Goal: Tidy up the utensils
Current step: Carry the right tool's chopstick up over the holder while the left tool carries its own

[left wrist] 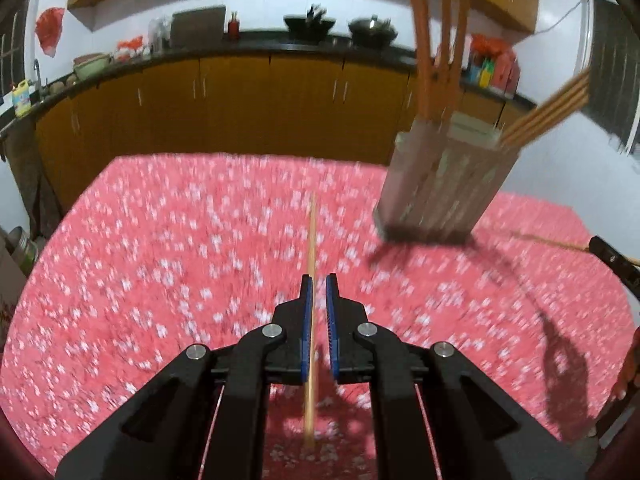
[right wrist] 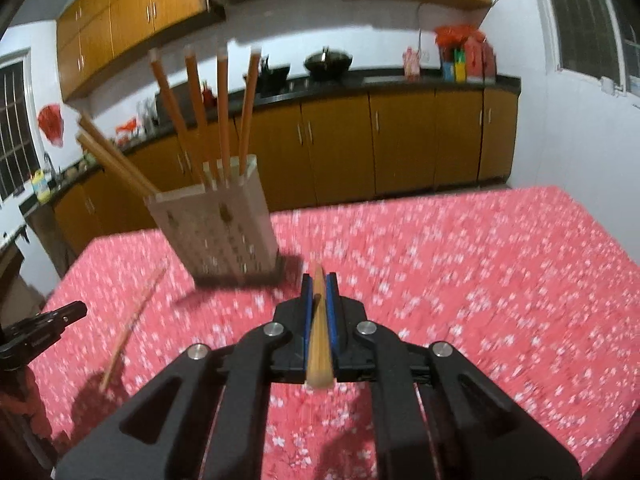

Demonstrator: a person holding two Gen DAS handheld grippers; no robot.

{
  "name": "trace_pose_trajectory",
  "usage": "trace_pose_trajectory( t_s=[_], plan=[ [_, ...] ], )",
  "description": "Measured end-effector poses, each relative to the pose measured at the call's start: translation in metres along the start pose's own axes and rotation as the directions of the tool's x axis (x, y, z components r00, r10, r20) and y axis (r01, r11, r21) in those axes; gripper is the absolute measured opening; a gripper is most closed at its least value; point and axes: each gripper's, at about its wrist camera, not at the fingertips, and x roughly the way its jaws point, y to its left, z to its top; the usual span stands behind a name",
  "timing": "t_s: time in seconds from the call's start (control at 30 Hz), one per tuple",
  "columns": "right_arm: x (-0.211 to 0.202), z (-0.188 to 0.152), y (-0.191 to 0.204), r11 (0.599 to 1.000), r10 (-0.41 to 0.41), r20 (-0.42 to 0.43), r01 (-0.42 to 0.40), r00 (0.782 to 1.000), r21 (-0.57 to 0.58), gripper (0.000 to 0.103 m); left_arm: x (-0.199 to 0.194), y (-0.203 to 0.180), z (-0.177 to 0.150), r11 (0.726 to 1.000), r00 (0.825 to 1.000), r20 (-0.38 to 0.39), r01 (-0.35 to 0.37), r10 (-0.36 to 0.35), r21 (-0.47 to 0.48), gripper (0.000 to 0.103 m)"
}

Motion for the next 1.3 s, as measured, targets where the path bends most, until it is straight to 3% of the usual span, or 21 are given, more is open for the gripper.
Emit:
trace_pose_trajectory(
  t_s=[0.17, 0.33, 0.37, 0.4, 0.47, 0.53, 0.63, 0.77, 0.9, 1.1, 1.3],
  plan=[
    [-0.018, 0.016, -0.004, 1.000, 0.000, 0.071, 0.000, 0.998, 0.006, 0.008, -0.015, -0.003, 0.016, 1.000, 0.998, 0.067, 0.022, -0.023, 0.002, 0.008],
    [-0.022, 0.015, -0.004, 1.000, 0.004, 0.074, -0.004, 0.997, 0.008, 0.008, 0.005, 0.001, 0.000, 1.000, 1.000, -0.005, 0.019, -0.019, 0.009, 0.009],
    [-0.021, 0.014, -0.004, 1.000, 0.005, 0.070, -0.006, 0.998, 0.008, 0.008, 0.011, 0.001, -0.007, 1.000, 1.000, -0.022, 0.021, -0.021, 0.014, 0.014],
    [-0.021, 0.013, -0.003, 1.000, 0.007, 0.065, -0.007, 0.998, 0.007, 0.008, 0.014, 0.002, -0.013, 1.000, 0.999, -0.029, 0.020, -0.019, 0.016, 0.029],
    [-0.020, 0.011, -0.002, 1.000, 0.010, 0.059, -0.011, 0.998, 0.007, 0.008, 0.019, 0.003, -0.023, 1.000, 0.999, -0.033, 0.009, -0.009, 0.020, 0.046],
    [-0.020, 0.010, -0.002, 1.000, 0.015, 0.056, -0.015, 0.998, 0.004, 0.008, 0.026, 0.002, -0.032, 0.999, 0.999, -0.047, 0.000, 0.001, 0.033, 0.046],
    [-0.020, 0.009, 0.000, 1.000, 0.020, 0.054, -0.020, 0.998, 0.001, 0.008, 0.035, 0.002, -0.040, 0.999, 0.996, -0.085, -0.008, 0.012, 0.047, 0.045],
    [-0.020, 0.008, 0.001, 1.000, 0.020, 0.052, -0.021, 0.998, 0.001, 0.008, 0.051, -0.001, -0.056, 0.997, 0.987, -0.158, -0.021, 0.033, 0.076, 0.021],
    [-0.018, 0.008, 0.000, 1.000, 0.023, 0.048, -0.023, 0.999, 0.004, 0.008, 0.052, -0.002, -0.063, 0.995, 0.984, -0.169, -0.047, 0.062, 0.093, 0.008],
    [-0.019, 0.009, -0.001, 1.000, 0.023, 0.057, -0.023, 0.998, 0.006, 0.008, 0.048, -0.003, -0.064, 0.993, 0.983, -0.173, -0.046, 0.065, 0.113, 0.007],
    [-0.031, 0.019, -0.005, 1.000, 0.022, 0.103, -0.024, 0.994, 0.014, 0.008, 0.012, 0.004, -0.029, 0.998, 0.998, -0.058, -0.026, 0.030, 0.063, 0.007]
  ],
)
